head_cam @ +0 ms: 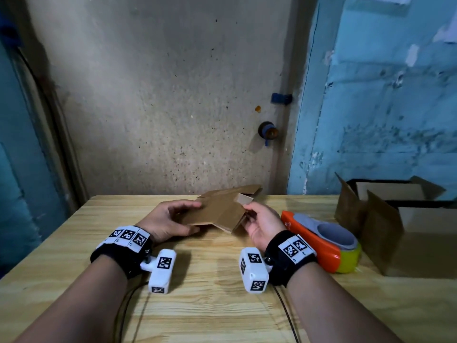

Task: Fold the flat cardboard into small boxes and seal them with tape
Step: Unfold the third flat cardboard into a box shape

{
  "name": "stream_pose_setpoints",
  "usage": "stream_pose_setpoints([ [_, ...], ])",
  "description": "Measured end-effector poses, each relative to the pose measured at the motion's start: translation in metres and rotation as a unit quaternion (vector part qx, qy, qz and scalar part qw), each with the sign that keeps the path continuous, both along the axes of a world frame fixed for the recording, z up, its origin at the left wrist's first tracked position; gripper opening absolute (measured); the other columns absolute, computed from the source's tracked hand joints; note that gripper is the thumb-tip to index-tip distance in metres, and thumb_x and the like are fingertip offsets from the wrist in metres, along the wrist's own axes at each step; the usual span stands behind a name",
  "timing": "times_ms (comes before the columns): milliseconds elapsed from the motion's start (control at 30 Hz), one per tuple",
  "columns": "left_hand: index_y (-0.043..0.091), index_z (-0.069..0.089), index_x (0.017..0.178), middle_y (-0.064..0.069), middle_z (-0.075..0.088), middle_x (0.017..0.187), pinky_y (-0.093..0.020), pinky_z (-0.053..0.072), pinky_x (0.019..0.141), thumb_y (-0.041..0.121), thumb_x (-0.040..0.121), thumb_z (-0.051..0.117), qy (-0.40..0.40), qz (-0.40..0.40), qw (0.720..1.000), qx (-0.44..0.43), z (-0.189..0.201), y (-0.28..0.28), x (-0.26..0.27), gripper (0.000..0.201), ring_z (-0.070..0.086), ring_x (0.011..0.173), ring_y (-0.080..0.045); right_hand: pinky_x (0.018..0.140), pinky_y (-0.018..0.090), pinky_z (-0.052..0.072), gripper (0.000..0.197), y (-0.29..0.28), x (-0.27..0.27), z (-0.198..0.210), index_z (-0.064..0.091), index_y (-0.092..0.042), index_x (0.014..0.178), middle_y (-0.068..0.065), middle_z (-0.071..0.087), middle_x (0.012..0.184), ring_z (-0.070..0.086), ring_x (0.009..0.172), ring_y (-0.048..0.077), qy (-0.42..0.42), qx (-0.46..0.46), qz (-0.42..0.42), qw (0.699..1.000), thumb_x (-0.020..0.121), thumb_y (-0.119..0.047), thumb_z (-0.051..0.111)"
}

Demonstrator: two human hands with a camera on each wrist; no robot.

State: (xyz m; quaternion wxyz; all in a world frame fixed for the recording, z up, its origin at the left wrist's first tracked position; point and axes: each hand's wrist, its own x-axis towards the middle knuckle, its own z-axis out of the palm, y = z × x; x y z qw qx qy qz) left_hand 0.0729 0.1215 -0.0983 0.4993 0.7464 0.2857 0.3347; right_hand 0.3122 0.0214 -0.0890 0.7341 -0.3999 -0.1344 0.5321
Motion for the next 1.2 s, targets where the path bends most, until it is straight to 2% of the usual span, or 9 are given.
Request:
stream_pose_setpoints([
  [200, 0.020, 0.083, 0.095, 0.000, 0.077, 0.113, -0.021, 0.055, 0.092, -0.023, 0.074, 0.073, -0.049, 0.062, 0.996, 0.037, -0.004, -0.001, 0.005, 0.049, 0.070, 0.111, -0.015, 0.088, 0.036, 0.063, 0.032, -0.008, -0.004, 0.008, 0.060, 0.009, 0.128, 0.030, 0.069, 0.127, 0.072, 0.112, 0.034, 0.000, 0.064, 0.036, 0.997, 0.097, 0.008, 0.059],
  [367, 0.004, 0.079, 0.098, -0.008, 0.078, 0.102, -0.017, 0.056, 0.067, -0.008, 0.079, 0.078, -0.166, 0.148, 0.975, -0.026, -0.001, 0.000, 0.011, 0.023, 0.072, 0.079, -0.009, 0.090, 0.040, 0.059, 0.033, -0.007, -0.006, 0.010, 0.067, -0.014, 0.122, 0.014, 0.072, 0.125, 0.070, 0.113, 0.028, -0.081, 0.056, 0.037, 0.994, 0.090, -0.019, 0.074],
  [467, 0.007, 0.078, 0.091, -0.006, 0.078, 0.085, -0.017, 0.055, 0.064, 0.004, 0.080, 0.081, -0.210, 0.191, 0.957, -0.052, 0.002, 0.004, 0.007, 0.012, 0.068, 0.067, -0.010, 0.094, 0.042, 0.055, 0.045, -0.001, -0.002, 0.005, 0.056, -0.015, 0.143, 0.013, 0.067, 0.127, 0.066, 0.119, 0.029, -0.108, 0.046, -0.003, 0.993, 0.099, -0.004, 0.058],
  [567, 0.006, 0.077, 0.096, -0.012, 0.078, 0.096, -0.030, 0.056, 0.081, 0.016, 0.080, 0.080, -0.229, 0.165, 0.955, -0.092, 0.003, 0.003, 0.004, 0.020, 0.070, 0.081, -0.019, 0.107, 0.045, 0.050, 0.079, 0.002, 0.003, 0.003, 0.036, -0.019, 0.160, 0.010, 0.055, 0.136, 0.062, 0.118, 0.026, -0.169, 0.043, -0.050, 0.983, 0.089, 0.013, 0.051],
  [633, 0.007, 0.078, 0.099, -0.017, 0.076, 0.106, -0.039, 0.053, 0.094, 0.026, 0.070, 0.086, -0.240, 0.128, 0.956, -0.113, 0.003, 0.003, 0.003, 0.035, 0.070, 0.095, -0.027, 0.115, 0.048, 0.044, 0.095, 0.002, 0.005, 0.004, 0.028, -0.029, 0.163, 0.009, 0.038, 0.161, 0.054, 0.133, 0.025, -0.213, 0.041, -0.064, 0.974, 0.084, 0.017, 0.053],
  [733, 0.007, 0.079, 0.097, -0.023, 0.073, 0.112, -0.045, 0.051, 0.101, 0.030, 0.059, 0.092, -0.247, 0.090, 0.956, -0.133, 0.000, 0.004, 0.006, 0.045, 0.069, 0.103, -0.032, 0.122, 0.050, 0.036, 0.101, 0.001, 0.006, 0.006, 0.026, -0.031, 0.164, 0.010, 0.026, 0.170, 0.037, 0.150, 0.026, -0.245, 0.041, -0.061, 0.967, 0.081, 0.019, 0.054],
  [867, 0.004, 0.079, 0.097, -0.022, 0.075, 0.109, -0.043, 0.056, 0.097, 0.031, 0.053, 0.098, -0.218, 0.083, 0.966, -0.113, -0.002, 0.004, 0.009, 0.055, 0.072, 0.101, -0.033, 0.126, 0.046, 0.031, 0.102, 0.000, 0.005, 0.005, 0.021, -0.024, 0.166, 0.012, 0.023, 0.171, 0.031, 0.154, 0.023, -0.259, 0.034, -0.046, 0.964, 0.081, 0.018, 0.059],
  [1000, -0.001, 0.077, 0.100, -0.016, 0.077, 0.103, -0.047, 0.054, 0.097, 0.007, 0.070, 0.088, -0.155, 0.104, 0.981, -0.046, -0.003, 0.002, 0.012, 0.033, 0.072, 0.101, -0.036, 0.126, 0.047, 0.031, 0.099, -0.002, 0.006, 0.008, 0.020, -0.021, 0.166, 0.012, 0.024, 0.170, 0.030, 0.155, 0.025, -0.273, 0.018, -0.058, 0.960, 0.084, 0.016, 0.062],
  [1200, 0.007, 0.076, 0.099, -0.009, 0.079, 0.099, -0.039, 0.056, 0.093, 0.006, 0.086, 0.076, -0.129, 0.129, 0.983, -0.005, -0.004, 0.005, 0.011, 0.013, 0.073, 0.097, -0.025, 0.124, 0.049, 0.034, 0.096, -0.005, 0.005, 0.007, 0.025, -0.022, 0.164, 0.012, 0.032, 0.167, 0.038, 0.149, 0.024, -0.309, -0.005, -0.038, 0.950, 0.084, 0.010, 0.067],
])
